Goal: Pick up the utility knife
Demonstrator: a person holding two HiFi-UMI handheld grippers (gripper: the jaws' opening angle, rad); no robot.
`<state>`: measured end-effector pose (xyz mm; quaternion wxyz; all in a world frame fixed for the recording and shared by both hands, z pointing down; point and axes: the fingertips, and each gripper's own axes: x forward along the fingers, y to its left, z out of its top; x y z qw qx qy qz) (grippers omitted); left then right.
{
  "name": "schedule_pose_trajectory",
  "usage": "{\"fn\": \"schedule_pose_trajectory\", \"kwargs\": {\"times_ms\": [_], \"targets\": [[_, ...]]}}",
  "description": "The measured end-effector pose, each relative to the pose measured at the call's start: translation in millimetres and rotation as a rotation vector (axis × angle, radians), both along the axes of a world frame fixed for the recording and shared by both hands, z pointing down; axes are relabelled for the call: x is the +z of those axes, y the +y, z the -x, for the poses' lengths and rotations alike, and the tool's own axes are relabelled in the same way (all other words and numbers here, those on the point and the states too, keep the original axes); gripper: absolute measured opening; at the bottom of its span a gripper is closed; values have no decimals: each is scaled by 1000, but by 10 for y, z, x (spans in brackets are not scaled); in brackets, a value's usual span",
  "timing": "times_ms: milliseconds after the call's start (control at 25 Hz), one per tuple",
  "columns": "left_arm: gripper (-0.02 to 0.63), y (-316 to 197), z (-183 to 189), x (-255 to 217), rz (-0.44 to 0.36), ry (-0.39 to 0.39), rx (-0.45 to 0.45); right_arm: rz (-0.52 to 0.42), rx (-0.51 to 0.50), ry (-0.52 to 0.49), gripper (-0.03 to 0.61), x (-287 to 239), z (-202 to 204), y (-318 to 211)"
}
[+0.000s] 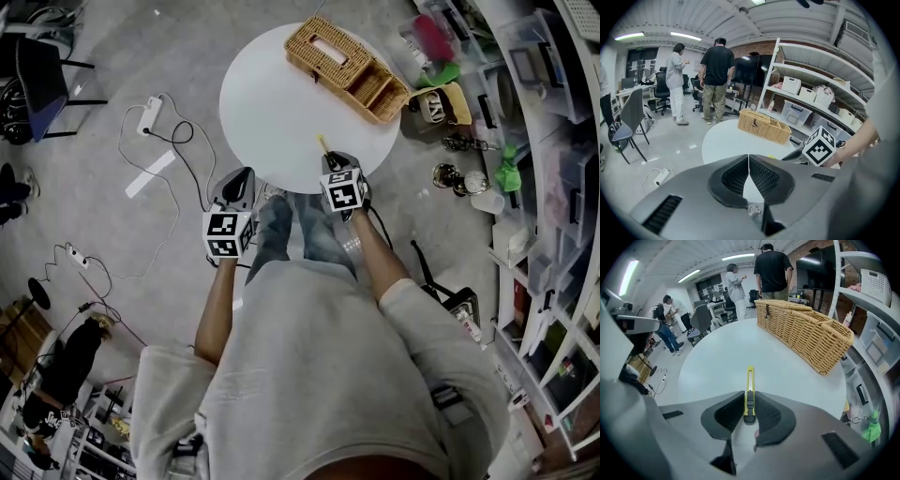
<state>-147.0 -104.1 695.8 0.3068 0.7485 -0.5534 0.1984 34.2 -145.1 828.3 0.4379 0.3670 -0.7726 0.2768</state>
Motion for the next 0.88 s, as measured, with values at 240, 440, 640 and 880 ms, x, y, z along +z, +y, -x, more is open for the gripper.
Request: {"fn": "schedule_pose_trajectory", "kwargs": {"times_ms": [240,440,640,880], "targets": [[23,-51,25,-50,-15,0,5,-8,1,-23,81,9,-40,-23],[23,-107,25,-91,-27,2,14,-60,34,-66,81,-225,-58,-82],[23,-164,15,-137,-44,-6,34,-156,84,-126,81,-623,-145,-190],[23,-250,0,-243,-66,-5,40,-263,128,-187,81,-1144,-235,-250]]}}
